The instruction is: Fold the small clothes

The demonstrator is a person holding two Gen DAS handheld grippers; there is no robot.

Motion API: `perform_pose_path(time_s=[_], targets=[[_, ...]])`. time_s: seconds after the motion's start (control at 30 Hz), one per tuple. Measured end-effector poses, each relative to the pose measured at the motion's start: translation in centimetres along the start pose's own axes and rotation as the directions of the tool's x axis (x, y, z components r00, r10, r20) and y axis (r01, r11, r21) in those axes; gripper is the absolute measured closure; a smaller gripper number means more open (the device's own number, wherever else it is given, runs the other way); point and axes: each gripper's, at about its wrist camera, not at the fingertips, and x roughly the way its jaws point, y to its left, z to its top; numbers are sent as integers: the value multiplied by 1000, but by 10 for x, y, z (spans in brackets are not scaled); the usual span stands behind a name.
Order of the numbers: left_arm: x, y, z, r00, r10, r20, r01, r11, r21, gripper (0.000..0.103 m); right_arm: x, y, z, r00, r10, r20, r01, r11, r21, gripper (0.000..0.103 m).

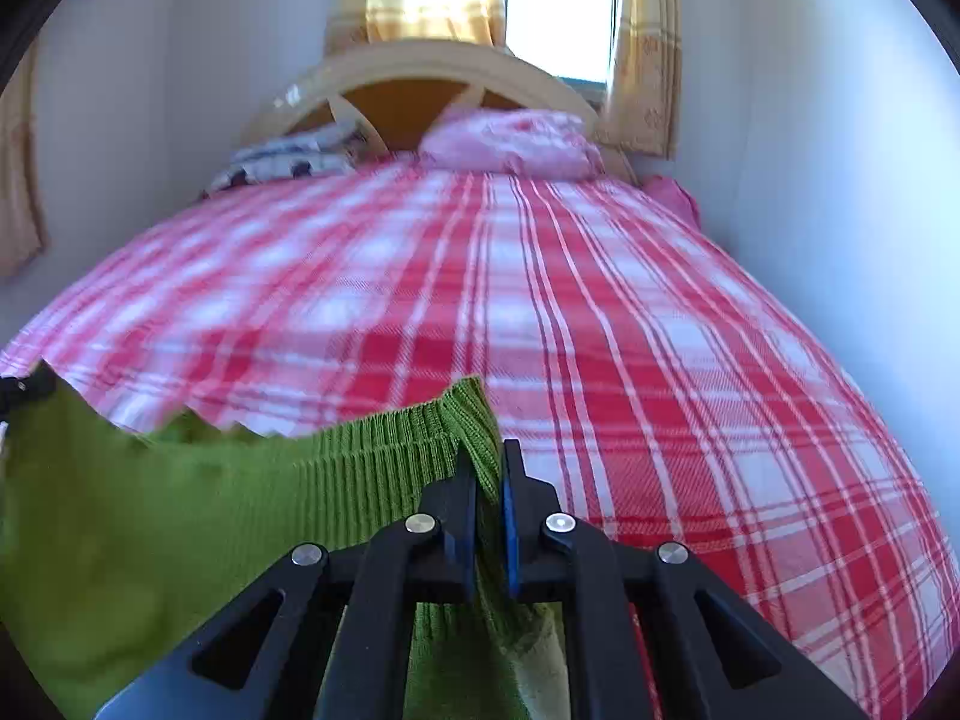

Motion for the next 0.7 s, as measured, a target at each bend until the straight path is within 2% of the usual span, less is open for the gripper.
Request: perform_pose_path(time_s=[0.13,0.17,0.27,0.33,0.37,0.4,0.43,0.47,0.5,0.53,0.57,0.63,0.7], targets=[[23,12,-11,996,54,-69,-57,998,-39,96,25,-6,-10,997,-9,-79,12,999,30,97],[27,16,-13,994,68,-82,-74,995,-62,89,29,-7,-10,995,-13,-94,16,999,32,96],[30,26,-10,989,114,-97,-127,983,-133,87,49,-5,-12,978,-56,-200,60,998,14,89],[28,27,-7,987,112,-115,-128,981,-145,87,48,-5,-10,975,-83,-205,86,996,9,77],[23,24,-4,982,142,-125,-157,980,-121,88,45,-8,-9,975,-82,-207,89,996,21,70],[16,20,-2,977,172,-124,-184,979,-91,88,38,-13,-7,977,-55,-204,66,997,48,69],[3,13,0,974,198,-106,-204,978,-44,88,21,-21,-5,985,-41,-167,58,994,94,69],[-8,7,1,973,215,-83,-216,976,-2,86,-2,-29,-4,993,-61,-97,75,987,139,69],[-23,-1,0,969,237,-64,-234,971,47,81,-27,-35,-4,996,-86,-18,88,981,172,69],[-36,-7,-4,963,263,-56,-258,963,84,64,-57,-38,-8,993,-109,50,98,979,179,69],[-47,-11,-8,958,283,-49,-276,955,109,44,-75,-38,-12,990,-122,64,111,981,161,69],[-72,-24,-27,955,295,-15,-289,944,161,35,-100,-28,-26,996,-89,19,87,993,82,69],[-87,-38,-51,962,274,-16,-263,937,232,35,-125,-14,-51,999,-54,-9,54,998,27,70]])
